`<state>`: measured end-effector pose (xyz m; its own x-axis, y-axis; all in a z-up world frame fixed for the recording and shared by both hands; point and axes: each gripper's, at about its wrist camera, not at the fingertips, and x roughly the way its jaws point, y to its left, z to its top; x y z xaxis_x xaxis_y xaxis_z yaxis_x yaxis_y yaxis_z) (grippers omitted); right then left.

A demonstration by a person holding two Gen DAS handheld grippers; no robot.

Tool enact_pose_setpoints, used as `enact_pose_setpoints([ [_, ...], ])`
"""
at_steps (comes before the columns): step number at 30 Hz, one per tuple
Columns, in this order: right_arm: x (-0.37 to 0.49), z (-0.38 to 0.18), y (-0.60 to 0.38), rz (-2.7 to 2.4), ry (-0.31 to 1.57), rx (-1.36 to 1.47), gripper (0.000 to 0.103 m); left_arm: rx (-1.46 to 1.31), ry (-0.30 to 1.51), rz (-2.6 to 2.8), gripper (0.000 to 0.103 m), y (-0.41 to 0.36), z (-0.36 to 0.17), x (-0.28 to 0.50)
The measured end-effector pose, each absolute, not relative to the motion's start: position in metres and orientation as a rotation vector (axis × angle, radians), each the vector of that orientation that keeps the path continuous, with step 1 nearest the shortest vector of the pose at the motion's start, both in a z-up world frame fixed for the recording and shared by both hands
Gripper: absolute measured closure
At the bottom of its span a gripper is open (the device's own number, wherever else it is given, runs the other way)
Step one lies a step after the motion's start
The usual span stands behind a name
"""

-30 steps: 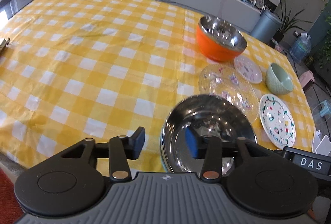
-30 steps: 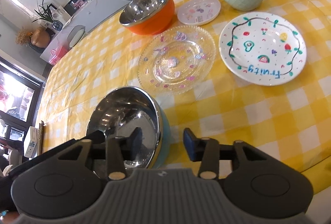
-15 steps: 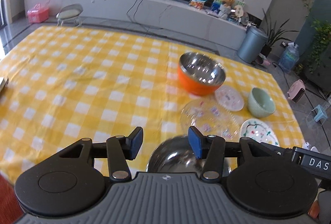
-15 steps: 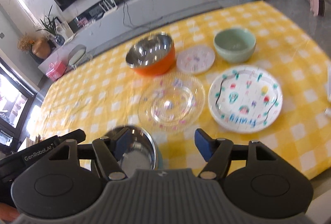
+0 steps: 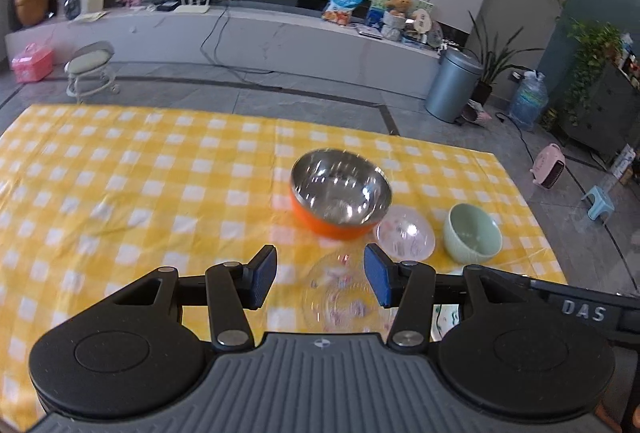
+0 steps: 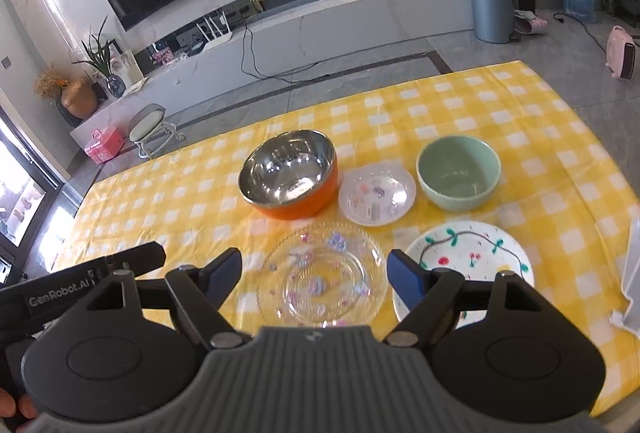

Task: Organize plates and bowls
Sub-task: 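Move the left tool to the orange bowl and close on its rim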

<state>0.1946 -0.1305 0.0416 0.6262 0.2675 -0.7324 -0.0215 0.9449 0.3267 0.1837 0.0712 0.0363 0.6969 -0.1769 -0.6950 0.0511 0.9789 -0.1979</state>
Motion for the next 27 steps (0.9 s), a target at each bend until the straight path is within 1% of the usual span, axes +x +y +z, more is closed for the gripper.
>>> enact_pose_setpoints([
  [8, 0.251, 0.041, -0.127, 0.159, 0.887, 0.254, 0.024, -0.156, 0.797, -0.131, 0.044, 0.068, 0.029, 0.232],
  [11, 0.272, 0.035, -0.133, 0.147, 0.888, 0.283, 0.024, -0.183, 0.811, -0.146, 0.042, 0.071, 0.021, 0.251],
  [16, 0.306, 0.013, -0.145, 0.12, 0.927, 0.37, 0.024, -0.25, 0.853, -0.153, 0.042, 0.078, 0.003, 0.283],
  [19, 0.32, -0.006, -0.147, 0.117, 0.964, 0.409, 0.027, -0.272, 0.89, -0.159, 0.042, 0.078, -0.012, 0.302],
  [24, 0.341, -0.036, -0.144, 0.12, 1.03, 0.466, 0.04, -0.255, 0.945, -0.112, 0.044, 0.082, -0.039, 0.33],
  [25, 0.344, -0.039, -0.141, 0.126, 1.037, 0.471, 0.041, -0.258, 0.952, -0.107, 0.046, 0.083, -0.042, 0.333],
  [27, 0.354, -0.044, -0.138, 0.127, 1.045, 0.482, 0.043, -0.258, 0.958, -0.101, 0.046, 0.084, -0.049, 0.341],
])
